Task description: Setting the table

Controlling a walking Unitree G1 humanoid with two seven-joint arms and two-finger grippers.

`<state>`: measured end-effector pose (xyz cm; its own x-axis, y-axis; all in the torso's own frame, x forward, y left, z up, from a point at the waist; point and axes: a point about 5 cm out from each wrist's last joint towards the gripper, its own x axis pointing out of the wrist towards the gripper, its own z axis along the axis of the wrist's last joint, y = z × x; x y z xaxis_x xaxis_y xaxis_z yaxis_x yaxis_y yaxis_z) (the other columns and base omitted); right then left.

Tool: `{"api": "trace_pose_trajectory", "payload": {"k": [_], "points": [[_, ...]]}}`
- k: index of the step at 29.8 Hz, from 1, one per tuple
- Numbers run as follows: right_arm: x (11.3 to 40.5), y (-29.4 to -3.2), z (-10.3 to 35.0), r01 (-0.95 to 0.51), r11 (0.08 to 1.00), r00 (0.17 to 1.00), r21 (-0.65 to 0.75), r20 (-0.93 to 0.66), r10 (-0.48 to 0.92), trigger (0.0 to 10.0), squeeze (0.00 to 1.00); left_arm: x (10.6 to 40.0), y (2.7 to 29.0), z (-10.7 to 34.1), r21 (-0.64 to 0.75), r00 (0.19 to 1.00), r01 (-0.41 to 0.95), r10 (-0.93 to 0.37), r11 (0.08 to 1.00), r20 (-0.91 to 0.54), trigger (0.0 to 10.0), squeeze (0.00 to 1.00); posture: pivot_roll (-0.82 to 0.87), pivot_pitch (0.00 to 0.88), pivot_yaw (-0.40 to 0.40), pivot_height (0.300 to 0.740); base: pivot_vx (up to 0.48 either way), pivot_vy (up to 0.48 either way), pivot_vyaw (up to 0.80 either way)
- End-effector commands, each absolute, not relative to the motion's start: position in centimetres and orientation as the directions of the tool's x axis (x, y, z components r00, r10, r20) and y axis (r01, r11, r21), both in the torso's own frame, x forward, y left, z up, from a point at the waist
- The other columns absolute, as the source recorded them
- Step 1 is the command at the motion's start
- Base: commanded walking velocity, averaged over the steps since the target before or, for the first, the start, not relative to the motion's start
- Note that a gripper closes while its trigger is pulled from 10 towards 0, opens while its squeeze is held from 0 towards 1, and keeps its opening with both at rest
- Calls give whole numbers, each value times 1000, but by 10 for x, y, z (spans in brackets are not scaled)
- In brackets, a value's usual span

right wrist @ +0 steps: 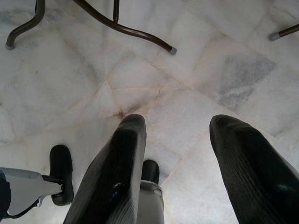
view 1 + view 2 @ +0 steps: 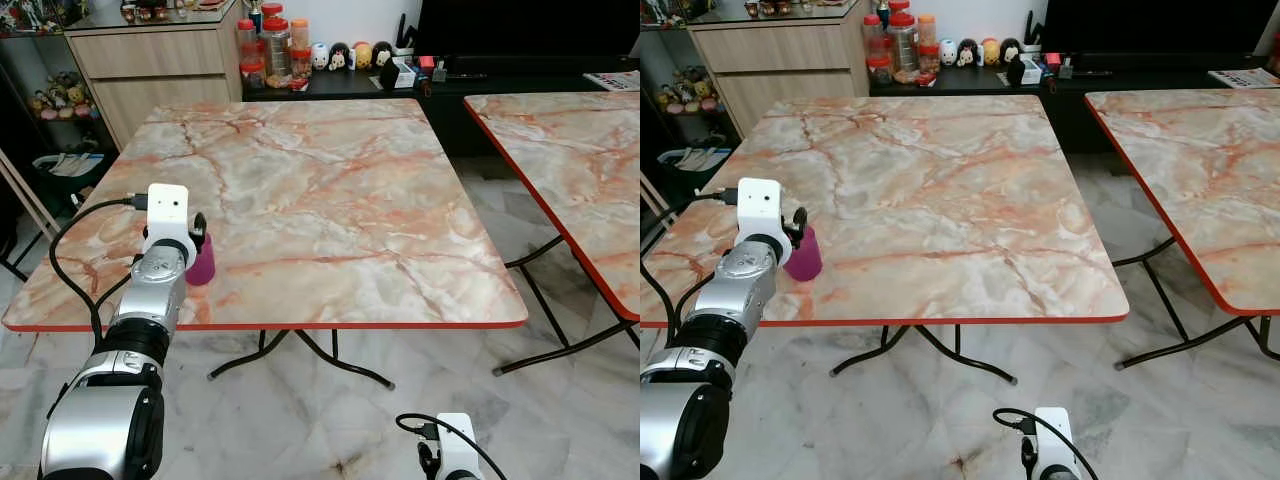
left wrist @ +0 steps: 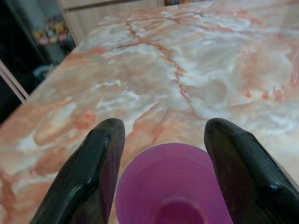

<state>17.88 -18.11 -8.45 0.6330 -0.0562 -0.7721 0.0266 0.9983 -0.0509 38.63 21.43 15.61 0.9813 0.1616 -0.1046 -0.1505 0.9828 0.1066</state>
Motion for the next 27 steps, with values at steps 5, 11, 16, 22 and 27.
{"api": "trace_pose_trajectory", "payload": {"k": [5, 11, 16, 22, 27], "points": [[181, -184, -83, 30, 998, 632, -52, -773, -59, 10000, 0, 385, 226, 157, -13, 980, -173, 171, 985, -100, 10000, 0, -41, 0, 18, 740, 0, 0, 0], [181, -187, -83, 31, 998, 636, -56, -769, -63, 10000, 0, 376, 241, 160, -117, 988, -150, 153, 982, 15, 10000, 0, -27, 0, 6, 740, 0, 0, 0], [187, -181, -79, 51, 999, 671, -14, -740, -45, 10000, 0, 355, 250, 151, -19, 960, -221, 221, 975, 173, 10000, 0, -21, 0, 4, 740, 0, 0, 0], [187, -178, -80, 41, 999, 674, -12, -738, -37, 10000, 0, 335, 242, 137, -22, 930, -266, 263, 964, 257, 10000, 0, -18, 0, 0, 740, 0, 0, 0], [186, -179, -80, 40, 999, 673, -13, -738, -36, 10000, 0, 320, 237, 135, -5, 919, -250, 239, 968, 315, 10000, 0, 5, 0, -10, 740, 0, 0, 0]]}}
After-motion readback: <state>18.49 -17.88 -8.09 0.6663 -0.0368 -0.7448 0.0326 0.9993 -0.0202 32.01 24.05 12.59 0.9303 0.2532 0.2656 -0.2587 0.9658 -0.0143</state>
